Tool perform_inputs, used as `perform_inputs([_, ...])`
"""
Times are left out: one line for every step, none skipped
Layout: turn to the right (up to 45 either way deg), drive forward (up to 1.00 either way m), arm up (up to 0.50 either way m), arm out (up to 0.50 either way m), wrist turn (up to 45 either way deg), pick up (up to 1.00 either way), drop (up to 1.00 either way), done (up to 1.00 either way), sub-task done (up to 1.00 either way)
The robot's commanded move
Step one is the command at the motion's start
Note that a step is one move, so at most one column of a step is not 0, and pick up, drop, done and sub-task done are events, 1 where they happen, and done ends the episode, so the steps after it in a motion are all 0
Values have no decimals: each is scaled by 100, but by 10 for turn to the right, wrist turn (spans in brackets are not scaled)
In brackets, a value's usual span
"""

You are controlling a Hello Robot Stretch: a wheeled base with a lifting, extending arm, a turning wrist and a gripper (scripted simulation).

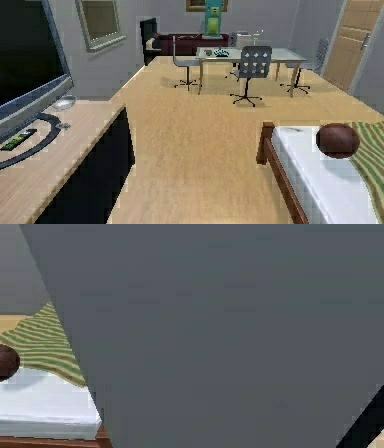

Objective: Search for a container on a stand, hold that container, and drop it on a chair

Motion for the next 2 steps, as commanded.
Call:
perform_inputs([90,0,0,0,0,0,0,0,0])
perform_inputs([0,5,0,0,0,0,0,0,0])
